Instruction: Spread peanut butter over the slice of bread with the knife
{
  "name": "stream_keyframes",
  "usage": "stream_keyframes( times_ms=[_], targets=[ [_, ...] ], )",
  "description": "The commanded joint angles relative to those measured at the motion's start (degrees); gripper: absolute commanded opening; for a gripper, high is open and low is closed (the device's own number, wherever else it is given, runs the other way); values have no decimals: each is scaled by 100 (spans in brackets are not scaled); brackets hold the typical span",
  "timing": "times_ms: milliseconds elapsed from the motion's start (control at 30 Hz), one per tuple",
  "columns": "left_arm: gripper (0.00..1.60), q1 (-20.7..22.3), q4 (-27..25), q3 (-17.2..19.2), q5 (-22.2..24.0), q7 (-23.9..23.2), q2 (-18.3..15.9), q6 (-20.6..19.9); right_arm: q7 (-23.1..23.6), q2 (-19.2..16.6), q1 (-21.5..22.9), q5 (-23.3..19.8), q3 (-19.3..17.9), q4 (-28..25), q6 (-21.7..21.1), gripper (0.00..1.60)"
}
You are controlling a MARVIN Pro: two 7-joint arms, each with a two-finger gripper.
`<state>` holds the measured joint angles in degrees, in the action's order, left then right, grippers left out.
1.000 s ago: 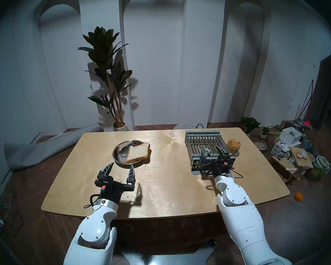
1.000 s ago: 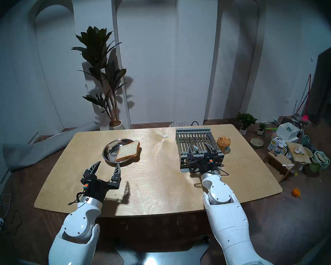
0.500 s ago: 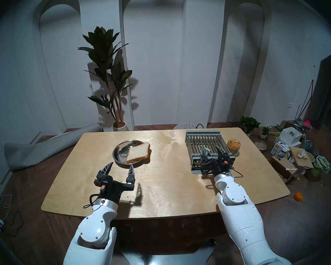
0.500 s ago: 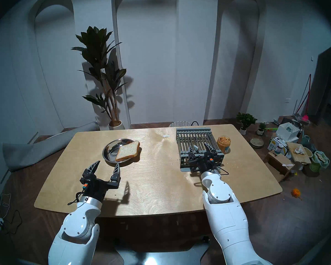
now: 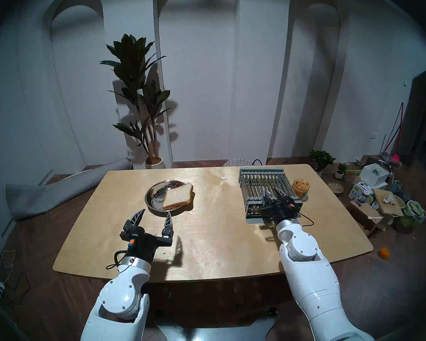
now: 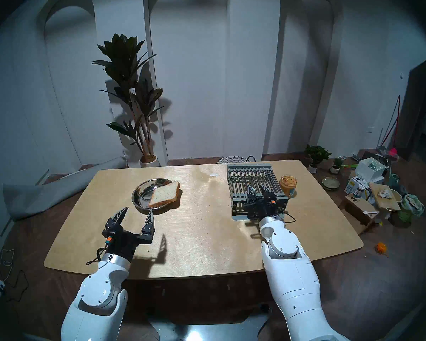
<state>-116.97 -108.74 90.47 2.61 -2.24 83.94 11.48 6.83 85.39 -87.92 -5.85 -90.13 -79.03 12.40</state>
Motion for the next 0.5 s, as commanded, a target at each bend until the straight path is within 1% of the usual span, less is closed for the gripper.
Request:
stream_keyframes(
  times_ms=[0,33,67,133,233,300,400,467],
  targets=[
    [160,-4,-178,-5,-27,30,15,-14,2,37,85,1,34,-90,32,92],
    [160,-6,-181,-7,-33,36,17,-21,2,36,89,0,36,-86,24,91],
    [160,-7,-184,-8,-38,41,18,-26,2,36,93,-2,37,-80,22,87],
    [160,-10,-190,-11,-49,55,24,-44,1,35,98,-1,41,-69,8,87],
    [160,-13,-194,-13,-49,68,28,-56,-17,35,101,10,47,-42,0,91],
    [160,-15,-196,-13,-45,72,29,-68,-41,48,95,3,40,-41,-48,82],
    [160,-19,-205,-12,-35,62,19,-94,-49,52,101,-3,38,-12,-57,74],
    [160,-28,-226,-8,13,27,8,-79,-61,45,103,-1,44,-2,-63,75]
  ],
)
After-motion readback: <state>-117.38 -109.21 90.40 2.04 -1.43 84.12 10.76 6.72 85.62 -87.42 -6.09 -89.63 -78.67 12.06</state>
